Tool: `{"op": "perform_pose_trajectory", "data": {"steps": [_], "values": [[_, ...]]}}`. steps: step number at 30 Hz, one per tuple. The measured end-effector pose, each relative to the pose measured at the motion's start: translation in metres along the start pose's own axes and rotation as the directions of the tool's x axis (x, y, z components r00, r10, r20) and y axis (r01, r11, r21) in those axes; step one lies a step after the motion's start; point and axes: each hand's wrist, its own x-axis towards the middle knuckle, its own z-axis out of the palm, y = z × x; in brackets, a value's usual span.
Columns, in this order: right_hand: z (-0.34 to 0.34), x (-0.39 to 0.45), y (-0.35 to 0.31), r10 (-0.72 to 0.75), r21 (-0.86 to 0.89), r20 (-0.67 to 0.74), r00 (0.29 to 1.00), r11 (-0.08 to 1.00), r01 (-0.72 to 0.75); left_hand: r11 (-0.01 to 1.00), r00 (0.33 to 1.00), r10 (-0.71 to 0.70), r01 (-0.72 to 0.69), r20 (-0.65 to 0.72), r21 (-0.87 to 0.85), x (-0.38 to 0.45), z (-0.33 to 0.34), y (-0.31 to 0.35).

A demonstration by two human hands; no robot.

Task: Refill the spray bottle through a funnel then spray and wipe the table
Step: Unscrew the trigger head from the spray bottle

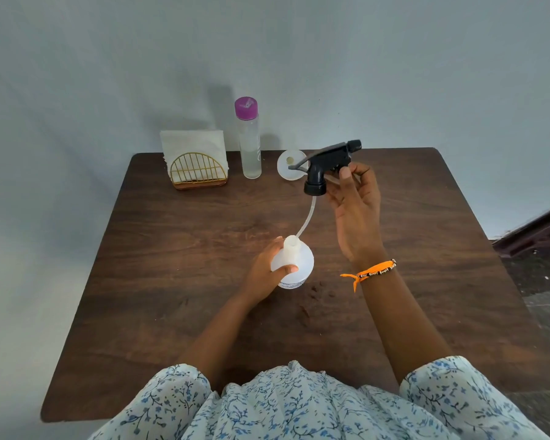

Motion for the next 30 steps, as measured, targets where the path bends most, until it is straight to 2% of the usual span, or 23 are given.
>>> {"op": "perform_pose_trajectory", "data": {"steps": [6, 13, 20, 25, 27, 30], "values": [[0.008, 0.007, -0.015, -0.141, -0.08, -0.025, 0.99, 0.987, 0.139, 1.0, 1.0, -0.003, 0.003, -0.004, -0.012, 0.001, 0.001, -0.001], [0.007, 0.017, -0.031, -0.143, -0.015, -0.135, 0.98, 0.99, 0.142, 1.0, 1.0, -0.021, 0.021, 0.002, -0.02, 0.002, 0.001, -0.004], [-0.011, 0.018, -0.044, -0.027, 0.041, -0.314, 0.949, 0.998, 0.042, 0.999, 1.0, -0.026, 0.025, -0.015, -0.041, 0.002, 0.002, -0.008], [-0.03, 0.016, -0.042, 0.074, 0.074, -0.454, 0.888, 0.996, -0.045, 1.0, 0.999, -0.006, 0.005, -0.037, -0.028, 0.004, 0.003, -0.013], [-0.04, 0.017, -0.036, 0.134, 0.074, -0.465, 0.875, 0.991, -0.112, 1.0, 0.999, -0.005, 0.004, -0.048, -0.029, 0.004, 0.004, -0.013], [-0.056, 0.015, -0.013, 0.27, 0.023, -0.455, 0.849, 0.956, -0.292, 1.0, 0.998, -0.006, 0.004, -0.059, -0.024, 0.005, 0.004, -0.013]]}}
